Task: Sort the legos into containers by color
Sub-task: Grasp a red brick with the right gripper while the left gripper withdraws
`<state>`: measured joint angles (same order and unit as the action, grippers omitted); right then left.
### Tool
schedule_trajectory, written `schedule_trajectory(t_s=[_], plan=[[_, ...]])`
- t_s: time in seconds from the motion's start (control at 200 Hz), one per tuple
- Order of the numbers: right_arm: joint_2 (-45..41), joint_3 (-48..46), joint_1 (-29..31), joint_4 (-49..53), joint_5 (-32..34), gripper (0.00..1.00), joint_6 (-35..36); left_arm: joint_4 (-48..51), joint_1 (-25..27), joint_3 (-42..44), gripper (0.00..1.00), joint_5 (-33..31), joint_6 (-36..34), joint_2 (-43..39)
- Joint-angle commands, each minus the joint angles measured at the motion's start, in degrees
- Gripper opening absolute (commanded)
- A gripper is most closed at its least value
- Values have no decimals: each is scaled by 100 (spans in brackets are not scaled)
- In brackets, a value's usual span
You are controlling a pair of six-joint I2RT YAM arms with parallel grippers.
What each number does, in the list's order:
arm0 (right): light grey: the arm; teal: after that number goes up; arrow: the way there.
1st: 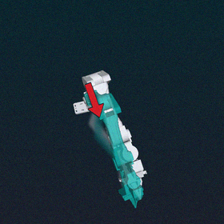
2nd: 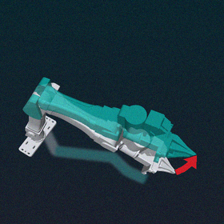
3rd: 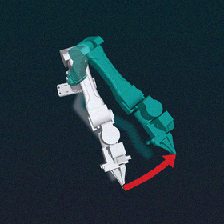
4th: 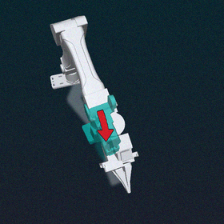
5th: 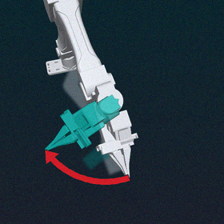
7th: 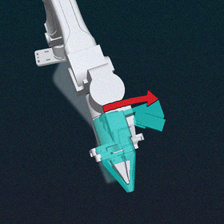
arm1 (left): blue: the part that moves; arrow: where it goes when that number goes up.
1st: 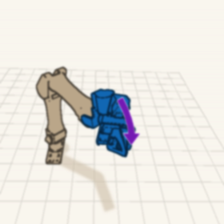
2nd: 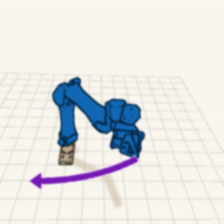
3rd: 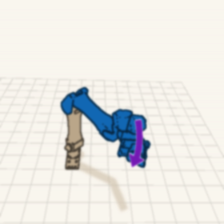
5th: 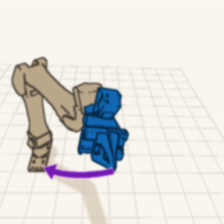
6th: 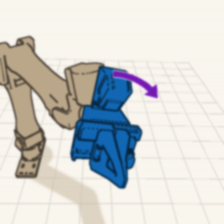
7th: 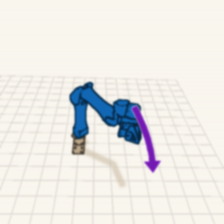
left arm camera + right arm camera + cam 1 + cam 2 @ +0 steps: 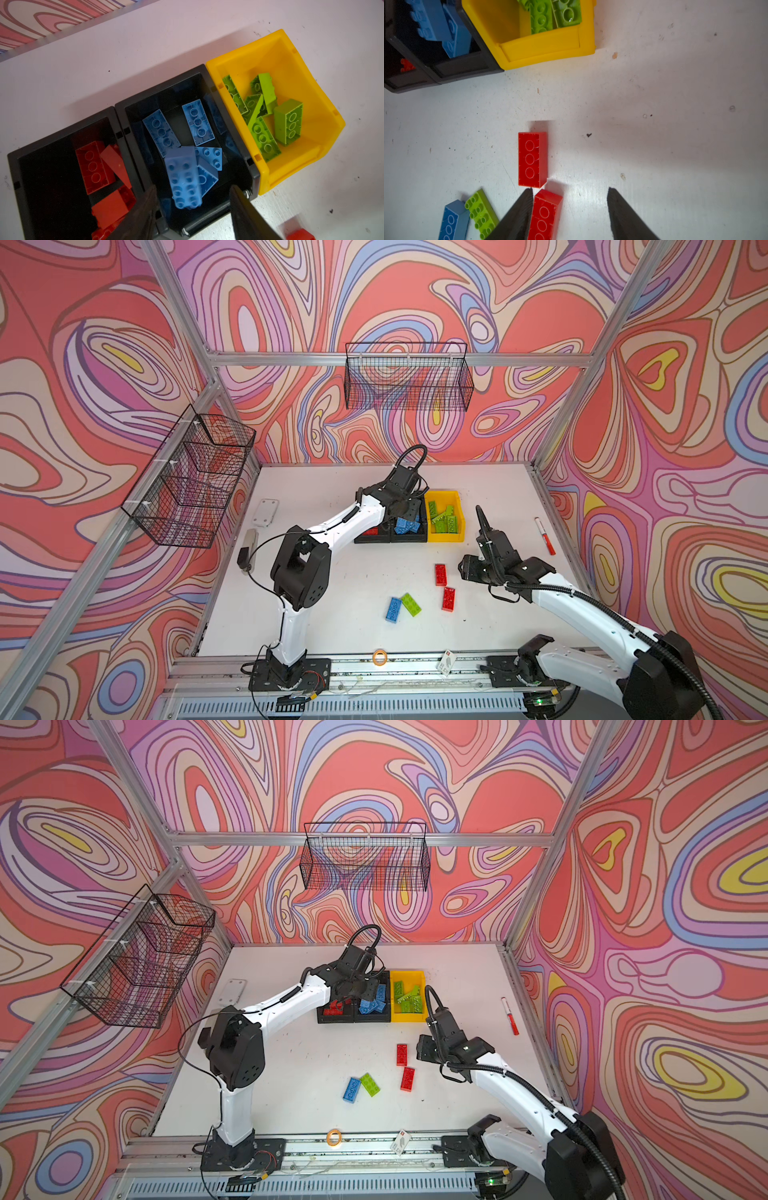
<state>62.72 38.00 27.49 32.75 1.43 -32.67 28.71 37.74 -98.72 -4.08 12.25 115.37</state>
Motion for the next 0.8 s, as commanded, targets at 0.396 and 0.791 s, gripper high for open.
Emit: schedule_trajectory(t_s=[0.396,0.791], plan=[[1476,586,1228,-226,674,63,-194,-192,-238,1468,70,-407,281,-1645],[2623,1137,1266,-437,788,61,-100,9,-319,3271,70,-683,647,-3227]])
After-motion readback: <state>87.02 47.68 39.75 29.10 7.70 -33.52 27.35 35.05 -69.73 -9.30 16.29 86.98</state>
